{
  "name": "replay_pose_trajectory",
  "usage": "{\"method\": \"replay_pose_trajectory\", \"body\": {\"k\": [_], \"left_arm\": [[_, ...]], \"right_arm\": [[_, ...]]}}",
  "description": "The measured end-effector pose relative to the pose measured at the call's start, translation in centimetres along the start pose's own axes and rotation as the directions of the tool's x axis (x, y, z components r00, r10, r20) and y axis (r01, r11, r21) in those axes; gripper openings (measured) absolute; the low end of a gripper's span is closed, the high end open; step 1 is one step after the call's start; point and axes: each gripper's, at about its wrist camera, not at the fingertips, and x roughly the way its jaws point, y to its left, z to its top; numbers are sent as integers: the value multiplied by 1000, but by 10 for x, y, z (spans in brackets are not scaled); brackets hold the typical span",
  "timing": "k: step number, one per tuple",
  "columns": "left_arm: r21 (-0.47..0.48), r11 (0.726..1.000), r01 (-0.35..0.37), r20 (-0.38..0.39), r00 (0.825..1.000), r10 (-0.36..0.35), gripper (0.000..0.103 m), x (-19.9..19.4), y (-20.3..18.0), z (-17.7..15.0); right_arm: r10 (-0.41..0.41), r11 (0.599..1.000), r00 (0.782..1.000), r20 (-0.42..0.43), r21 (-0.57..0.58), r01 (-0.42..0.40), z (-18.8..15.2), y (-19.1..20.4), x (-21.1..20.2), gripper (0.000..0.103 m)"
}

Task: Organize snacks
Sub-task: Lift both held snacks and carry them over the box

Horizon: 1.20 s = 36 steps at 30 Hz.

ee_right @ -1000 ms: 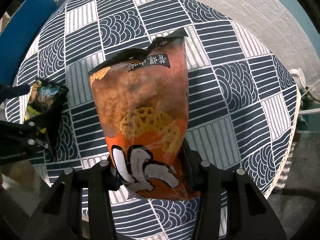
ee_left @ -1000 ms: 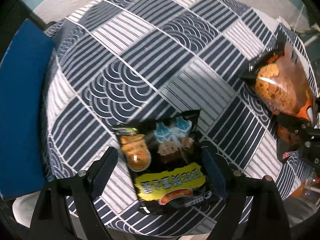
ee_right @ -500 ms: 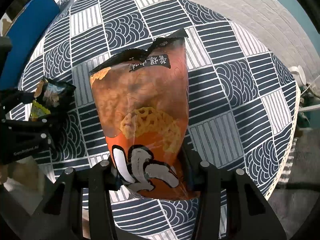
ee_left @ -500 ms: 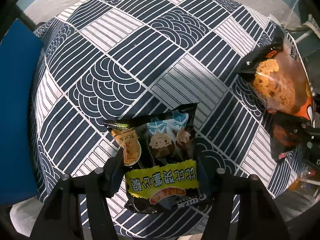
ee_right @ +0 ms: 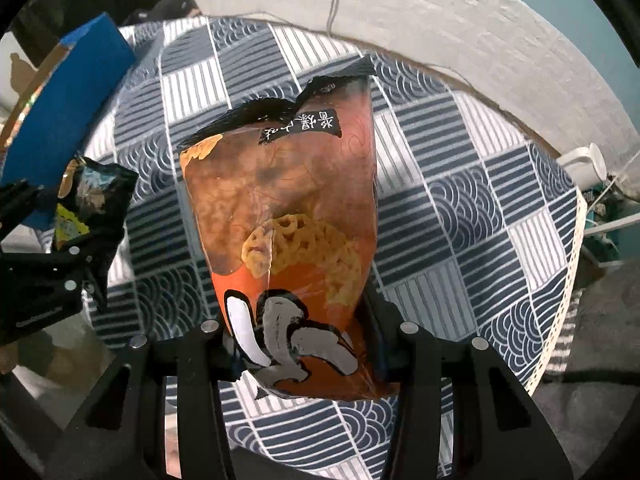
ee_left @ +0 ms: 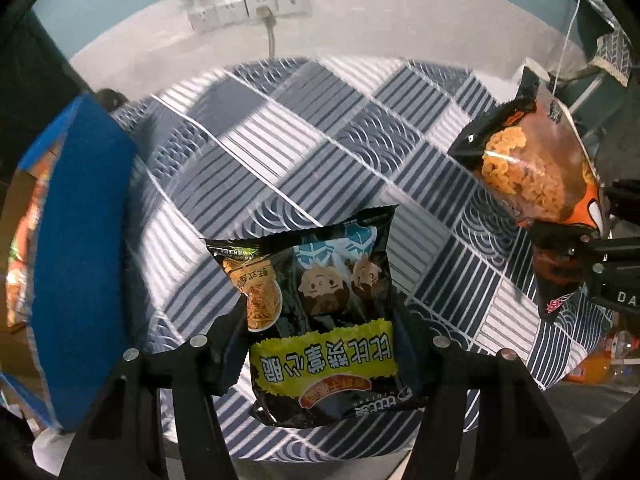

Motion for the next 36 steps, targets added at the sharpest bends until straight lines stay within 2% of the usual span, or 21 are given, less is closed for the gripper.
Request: {"method": "replay_pose_trajectory", "body": {"k": [7, 16, 27, 36], "left_arm": [[-3, 999, -46, 119, 992, 46, 63, -36, 32, 10], [-44, 995, -84, 208, 974, 92, 63, -75, 79, 16], [-134, 984, -121, 251, 956, 151, 63, -92, 146, 7], [-245, 961, -132, 242, 951, 193, 63, -98, 209, -10]], "right_arm": [[26, 1000, 998, 56, -7, -26, 20, 18, -24, 45], [87, 995, 989, 116, -58, -80, 59, 68, -48, 45], [142, 979, 981, 135, -163, -120, 105, 142, -60, 45], [179, 961, 976, 124, -234, -147, 136, 199, -59, 45]]}}
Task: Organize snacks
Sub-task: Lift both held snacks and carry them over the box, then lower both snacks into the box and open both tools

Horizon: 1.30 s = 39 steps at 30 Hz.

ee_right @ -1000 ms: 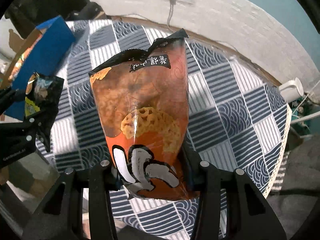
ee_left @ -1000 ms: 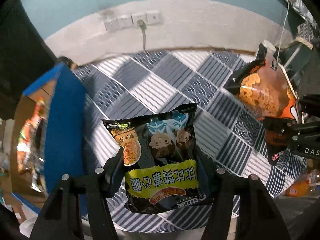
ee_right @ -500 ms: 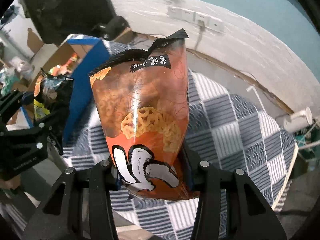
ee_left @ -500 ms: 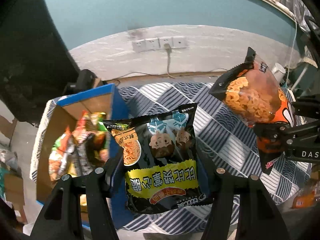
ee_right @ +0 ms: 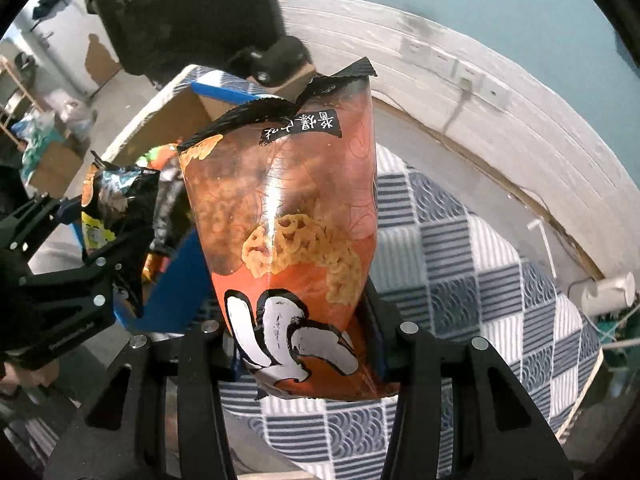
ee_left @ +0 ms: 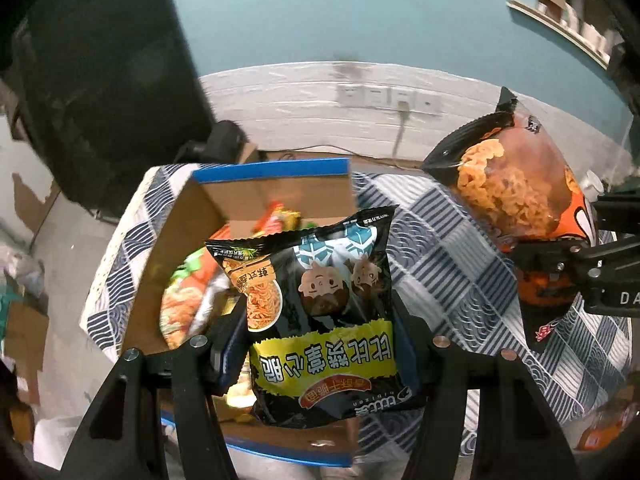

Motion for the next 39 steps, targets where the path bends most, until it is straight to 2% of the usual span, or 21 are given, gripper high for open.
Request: {"method": "replay_pose_trajectory", "body": {"k": [5, 16, 26, 31, 32, 35, 39], "left_arm": [[-31, 999, -34, 6, 999, 34, 63, 2, 28, -2], [-107, 990, -87, -49, 995, 82, 63, 26, 78, -15], [-154, 982, -108, -87, 992, 96, 64, 41, 104, -21], [-176, 978, -111, -119, 989, 90, 64, 45, 110, -22], [-170, 979, -115, -125, 988, 95, 65, 45, 110, -22], [-152, 978, -142, -117, 985, 125, 77, 41, 109, -21], [-142, 979, -149, -91, 986, 137, 80, 28, 106, -18]], "right_arm": [[20, 999, 1000, -11, -29, -21, 24, 26, 14, 45], [75, 995, 996, -48, -65, -78, 66, 76, 49, 45], [112, 991, 991, -80, -70, -118, 85, 104, 77, 45], [148, 985, 987, -68, -77, -153, 88, 108, 80, 50], [146, 985, 988, -58, -82, -150, 88, 108, 78, 51], [155, 984, 987, -29, -84, -157, 89, 108, 71, 61], [158, 985, 987, -4, -66, -158, 89, 104, 59, 62]]}}
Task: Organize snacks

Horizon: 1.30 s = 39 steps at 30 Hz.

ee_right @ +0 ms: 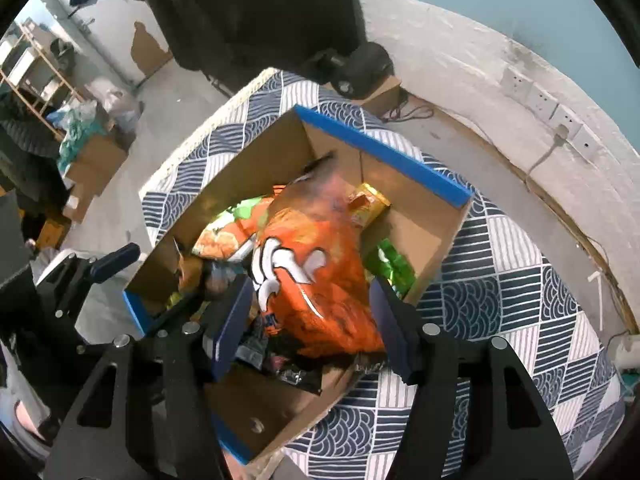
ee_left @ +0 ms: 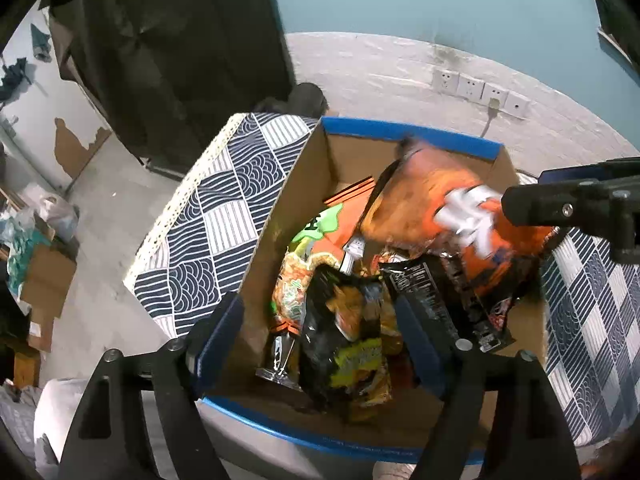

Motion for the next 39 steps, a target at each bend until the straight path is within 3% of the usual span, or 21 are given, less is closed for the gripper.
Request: {"method": "replay_pose_trajectory", "body": {"k": [11, 18, 35, 39], "left_arm": [[31, 999, 40, 54, 998, -42, 80, -38, -6, 0], [37, 997, 71, 100, 992, -75, 81, -64, -10, 1], [79, 988, 132, 161, 977, -143, 82, -109, -36, 1], [90, 987, 134, 174, 974, -148, 86, -117, -41, 1]], "right_arm": [[-30, 999, 997, 66, 44, 27, -21, -12, -45, 63], [-53, 998, 990, 132, 48, 47, -41, -8, -79, 74], [-100, 994, 972, 215, 72, 87, -89, -22, -132, 76], [-131, 991, 963, 234, 62, 120, -98, -24, -140, 76]]}}
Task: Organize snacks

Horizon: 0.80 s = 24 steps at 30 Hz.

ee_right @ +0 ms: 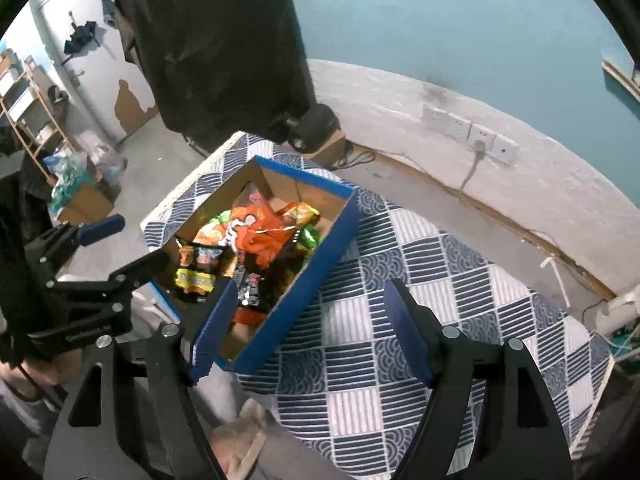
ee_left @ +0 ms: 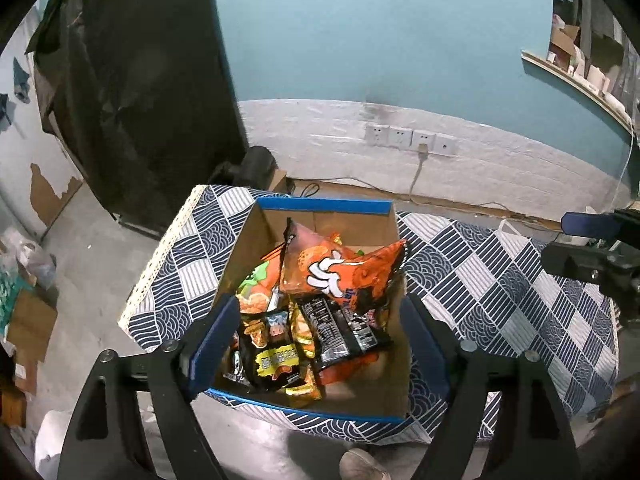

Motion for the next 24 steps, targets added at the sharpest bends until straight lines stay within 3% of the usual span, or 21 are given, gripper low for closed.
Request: {"method": "replay_pose_trajectory", "body": {"k": [24], "left_arm": [[99, 995, 15, 9, 1000, -16, 86, 0, -48, 10]], "right_arm": [[-47, 998, 999, 20, 52, 46, -27, -44, -26, 77]]}}
